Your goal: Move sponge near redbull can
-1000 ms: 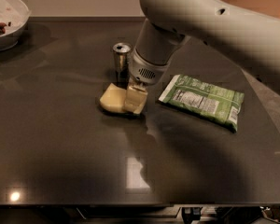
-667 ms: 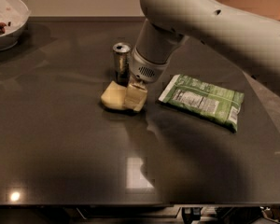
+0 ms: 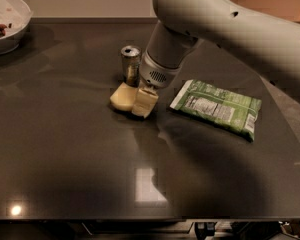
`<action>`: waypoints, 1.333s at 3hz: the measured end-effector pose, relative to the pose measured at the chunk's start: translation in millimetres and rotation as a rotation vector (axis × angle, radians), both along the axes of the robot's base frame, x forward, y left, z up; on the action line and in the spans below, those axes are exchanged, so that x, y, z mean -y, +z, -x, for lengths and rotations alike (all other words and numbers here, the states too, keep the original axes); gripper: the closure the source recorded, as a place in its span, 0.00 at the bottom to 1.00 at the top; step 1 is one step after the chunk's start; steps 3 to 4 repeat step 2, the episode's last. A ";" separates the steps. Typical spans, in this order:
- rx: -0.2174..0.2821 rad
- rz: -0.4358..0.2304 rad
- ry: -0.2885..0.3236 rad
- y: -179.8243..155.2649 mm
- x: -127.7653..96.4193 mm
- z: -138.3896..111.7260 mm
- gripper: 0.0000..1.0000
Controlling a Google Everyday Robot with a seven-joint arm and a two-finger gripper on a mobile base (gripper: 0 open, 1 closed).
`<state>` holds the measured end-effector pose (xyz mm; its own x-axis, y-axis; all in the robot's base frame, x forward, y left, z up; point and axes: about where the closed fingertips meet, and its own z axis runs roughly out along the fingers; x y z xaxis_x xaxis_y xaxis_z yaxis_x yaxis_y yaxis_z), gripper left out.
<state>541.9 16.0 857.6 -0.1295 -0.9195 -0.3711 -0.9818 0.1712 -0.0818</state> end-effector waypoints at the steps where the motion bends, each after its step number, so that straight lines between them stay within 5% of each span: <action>1: 0.000 0.001 0.002 -0.2 -0.9 0.6 0.00; 4: 0.000 0.001 0.002 -0.2 -0.9 0.6 0.00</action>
Offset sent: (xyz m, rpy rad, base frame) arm -0.0005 0.0008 -0.0002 -0.0007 0.0001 0.0019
